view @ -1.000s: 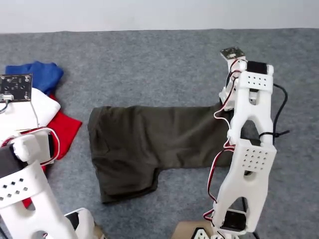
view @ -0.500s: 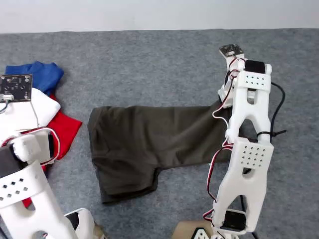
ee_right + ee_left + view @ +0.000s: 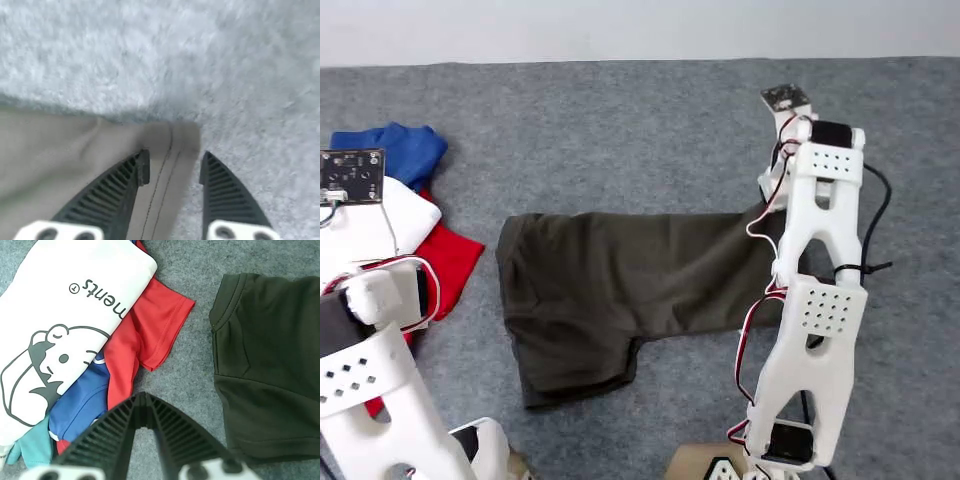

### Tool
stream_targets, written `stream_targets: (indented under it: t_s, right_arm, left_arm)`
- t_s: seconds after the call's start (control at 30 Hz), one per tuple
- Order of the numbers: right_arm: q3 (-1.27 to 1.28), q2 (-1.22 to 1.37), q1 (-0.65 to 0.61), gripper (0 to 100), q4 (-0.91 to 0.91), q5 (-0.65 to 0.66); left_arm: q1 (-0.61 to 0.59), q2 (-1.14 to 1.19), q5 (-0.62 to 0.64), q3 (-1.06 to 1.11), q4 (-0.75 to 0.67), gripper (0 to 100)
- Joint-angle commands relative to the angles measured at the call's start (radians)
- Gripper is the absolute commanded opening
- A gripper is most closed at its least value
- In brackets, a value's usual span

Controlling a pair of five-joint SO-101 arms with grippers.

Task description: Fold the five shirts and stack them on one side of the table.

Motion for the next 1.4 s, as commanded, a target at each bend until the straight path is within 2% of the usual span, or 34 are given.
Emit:
stream_targets:
  t_s: [0.0, 0.37, 0.53, 0.67, 0.87, 0.93, 1.0, 1.2, 1.37]
  right_arm:
    - [-0.087, -0.019, 0.001, 20.7, 0.007, -0.008]
    - [-0.242, -0.021, -0.002, 20.3, 0.262, -0.005]
    - [-0.25, -0.056, 0.004, 7.5, 0.268, -0.005]
    - [-0.176, -0.145, -0.005, 3.0, 0.269, -0.005]
    - [0.084, -0.375, -0.061, 2.4, 0.269, 0.0]
    - [0.192, -0.47, -0.104, 1.0, 0.269, 0.054]
    - [0.311, -0.578, -0.148, 0.9, 0.269, 0.112]
    - [0.637, -0.872, -0.297, 0.9, 0.268, 0.259]
    - [0.824, -1.004, -0.464, 0.9, 0.266, 0.316]
  left_arm:
    - [0.003, -0.014, 0.003, -0.002, -0.009, 0]
    - [0.003, -0.017, 0.003, -0.002, -0.008, 0]
    - [0.003, -0.018, 0.003, -0.007, -0.008, 0]
    - [-0.002, -0.02, 0.003, -0.012, 0.005, 0]
    - [-0.005, -0.02, -0.003, -0.064, 0.025, 0]
    - [-0.018, -0.02, -0.043, -0.076, 0.025, 0]
    - [-0.092, -0.02, -0.087, -0.084, 0.023, 0]
    - [-0.413, -0.014, -0.207, -0.077, -0.015, 0]
    - [-0.555, -0.011, -0.272, -0.002, -0.114, 0]
